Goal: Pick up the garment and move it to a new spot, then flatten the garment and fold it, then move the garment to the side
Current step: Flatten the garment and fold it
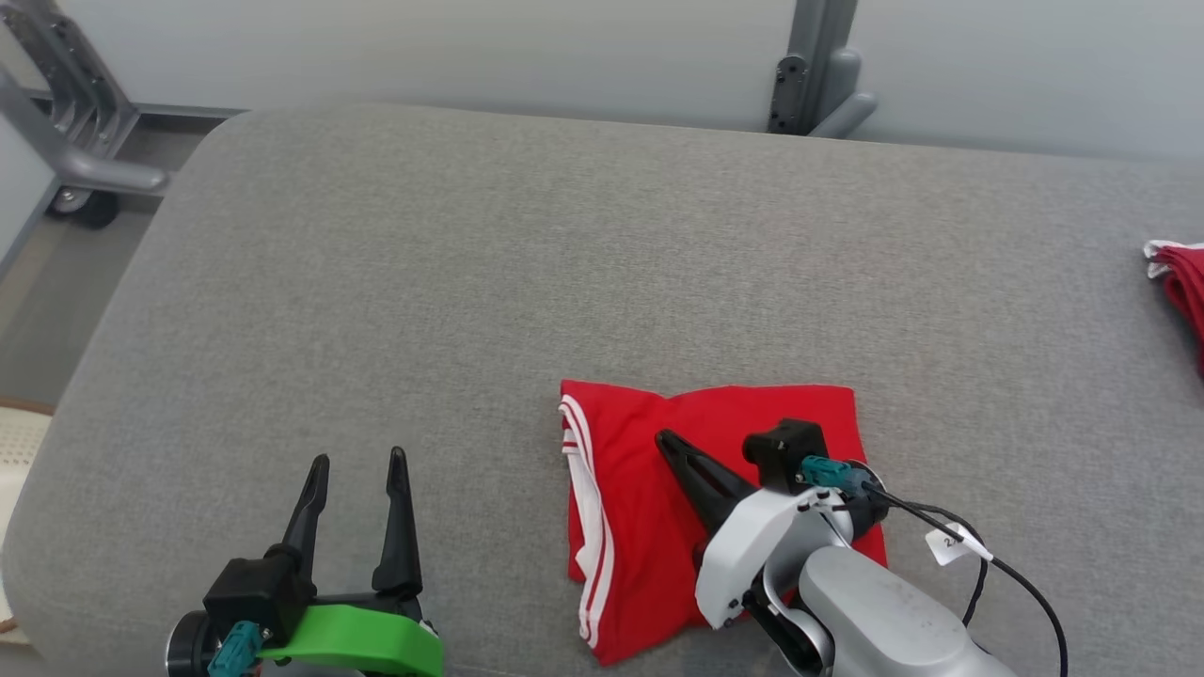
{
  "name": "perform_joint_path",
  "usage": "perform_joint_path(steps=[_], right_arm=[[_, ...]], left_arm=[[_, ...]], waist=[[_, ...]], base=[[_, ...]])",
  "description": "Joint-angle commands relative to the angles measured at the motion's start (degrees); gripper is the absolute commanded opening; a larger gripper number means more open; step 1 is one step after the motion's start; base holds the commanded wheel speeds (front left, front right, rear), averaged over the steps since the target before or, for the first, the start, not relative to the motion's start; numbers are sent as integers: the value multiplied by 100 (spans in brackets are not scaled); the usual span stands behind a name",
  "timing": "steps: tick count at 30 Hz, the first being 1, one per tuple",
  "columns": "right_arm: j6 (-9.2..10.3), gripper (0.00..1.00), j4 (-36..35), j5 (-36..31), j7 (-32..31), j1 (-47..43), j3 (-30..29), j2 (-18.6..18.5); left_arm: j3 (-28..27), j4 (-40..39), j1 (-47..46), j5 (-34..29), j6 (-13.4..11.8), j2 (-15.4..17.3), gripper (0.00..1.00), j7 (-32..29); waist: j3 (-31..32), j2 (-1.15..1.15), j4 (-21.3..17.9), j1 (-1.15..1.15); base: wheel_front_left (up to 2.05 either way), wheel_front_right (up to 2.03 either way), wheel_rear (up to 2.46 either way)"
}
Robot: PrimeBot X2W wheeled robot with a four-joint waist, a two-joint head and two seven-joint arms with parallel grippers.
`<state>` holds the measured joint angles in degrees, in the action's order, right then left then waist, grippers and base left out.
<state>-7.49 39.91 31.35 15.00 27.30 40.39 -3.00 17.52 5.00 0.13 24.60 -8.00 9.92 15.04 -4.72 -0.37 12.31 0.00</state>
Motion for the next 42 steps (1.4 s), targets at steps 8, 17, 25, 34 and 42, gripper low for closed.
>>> perform_joint_path(steps=[8, 17, 25, 34, 42], right_arm=[[1, 0, 908, -42, 19, 449, 438, -3], [1, 0, 1330, 554, 19, 770, 1202, 5], [1, 0, 1339, 858, 20, 1096, 1565, -2], [1, 0, 589, 304, 20, 1199, 626, -139], [1, 0, -409, -935, 16, 557, -1287, -157]], left_arm=[[43, 45, -116, -32, 41, -17, 100, 12], [50, 143, -175, -22, 132, -20, 100, 14], [-31, 154, -173, -54, 136, -54, 100, 16], [-153, 51, -139, -161, 162, -107, 100, 9], [-231, 46, -258, -264, 241, -129, 100, 10]], waist=[[-199, 37, 800, 0], [-309, 37, 1085, 0], [-346, 37, 1013, 0], [-294, 37, 488, 0], [-180, 37, -181, 0]], base=[[0, 0, 0], [0, 0, 0], [0, 0, 0], [0, 0, 0], [0, 0, 0]])
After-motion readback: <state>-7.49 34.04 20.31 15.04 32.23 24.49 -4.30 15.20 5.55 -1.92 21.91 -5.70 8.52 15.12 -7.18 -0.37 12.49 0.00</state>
